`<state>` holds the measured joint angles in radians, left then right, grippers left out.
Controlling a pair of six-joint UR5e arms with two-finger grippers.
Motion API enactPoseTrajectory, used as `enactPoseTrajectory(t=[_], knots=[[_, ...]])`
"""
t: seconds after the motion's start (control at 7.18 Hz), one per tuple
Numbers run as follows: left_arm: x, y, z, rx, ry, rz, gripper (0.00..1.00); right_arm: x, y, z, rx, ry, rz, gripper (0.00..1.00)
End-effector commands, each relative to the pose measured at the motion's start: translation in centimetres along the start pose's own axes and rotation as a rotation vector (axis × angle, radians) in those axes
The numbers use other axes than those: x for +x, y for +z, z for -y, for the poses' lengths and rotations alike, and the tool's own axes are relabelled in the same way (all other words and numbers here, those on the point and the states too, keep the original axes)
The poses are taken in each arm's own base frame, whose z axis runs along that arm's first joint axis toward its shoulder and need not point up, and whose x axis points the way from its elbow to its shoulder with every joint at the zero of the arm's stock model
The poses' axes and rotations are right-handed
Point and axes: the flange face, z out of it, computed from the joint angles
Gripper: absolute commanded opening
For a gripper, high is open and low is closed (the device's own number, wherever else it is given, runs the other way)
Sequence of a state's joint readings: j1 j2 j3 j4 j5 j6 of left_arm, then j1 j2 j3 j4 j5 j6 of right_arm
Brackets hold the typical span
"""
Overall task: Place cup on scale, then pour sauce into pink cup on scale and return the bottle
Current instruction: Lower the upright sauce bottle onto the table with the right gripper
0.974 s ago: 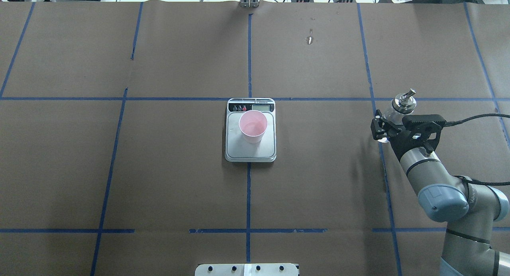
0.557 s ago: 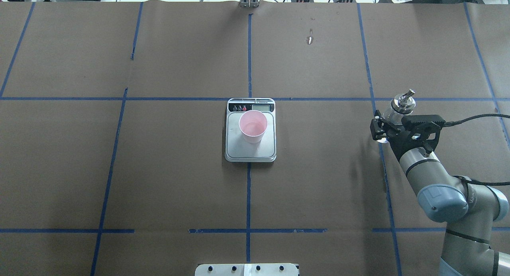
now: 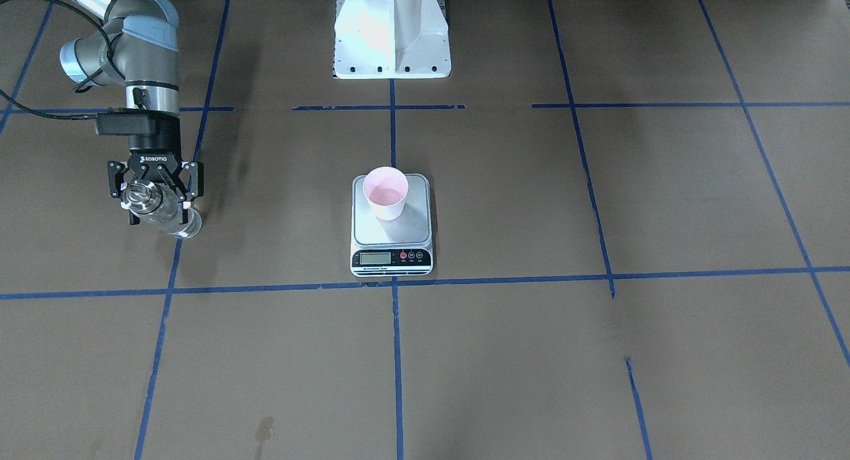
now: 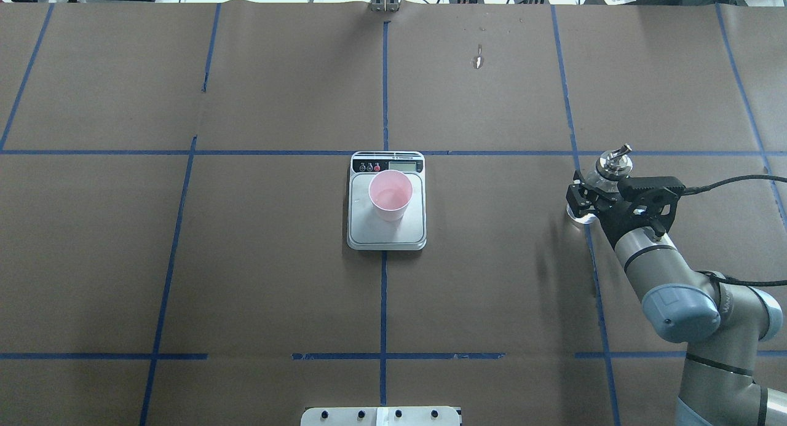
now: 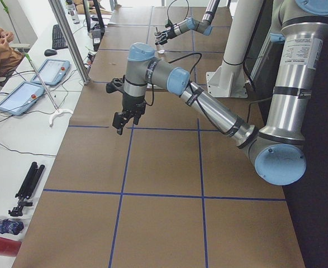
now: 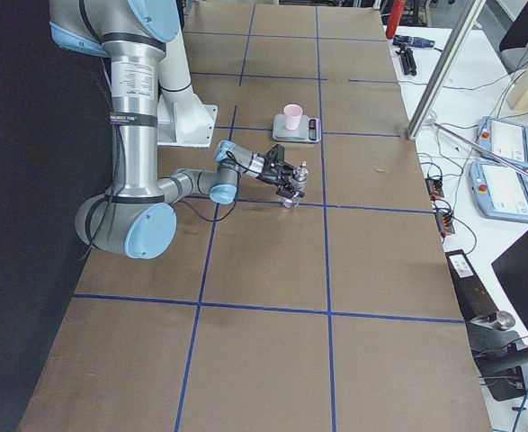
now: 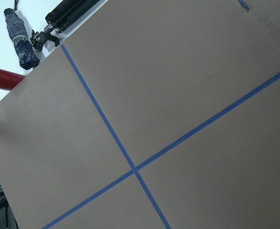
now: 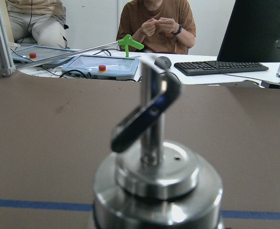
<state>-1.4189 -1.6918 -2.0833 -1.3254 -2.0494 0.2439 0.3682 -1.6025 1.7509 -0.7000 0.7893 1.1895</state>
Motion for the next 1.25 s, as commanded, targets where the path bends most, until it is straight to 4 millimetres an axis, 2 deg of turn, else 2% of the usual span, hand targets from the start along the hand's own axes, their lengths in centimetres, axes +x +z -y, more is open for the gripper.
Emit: enactPoseTrajectory(t=[0.0, 0.56, 0.84, 1.11], knots=[[0.0, -0.1, 0.0, 0.001, 0.001, 0.0, 1.0, -0.1, -0.1, 0.1, 0.001, -0.005, 0.001, 1.0], [0.0, 0.0, 0.0, 0.0, 0.0, 0.0, 1.0, 0.2, -0.3, 0.4, 0.007, -0.005, 0.0, 1.0], [0.0, 0.0, 0.0, 0.0, 0.0, 0.0, 1.0, 1.3, -0.4, -0.1, 0.0, -0.022, -0.014, 1.0], [0.0, -0.1, 0.0, 0.001, 0.001, 0.0, 1.0, 1.1, -0.7, -0.4, -0.005, -0.025, -0.006, 1.0]])
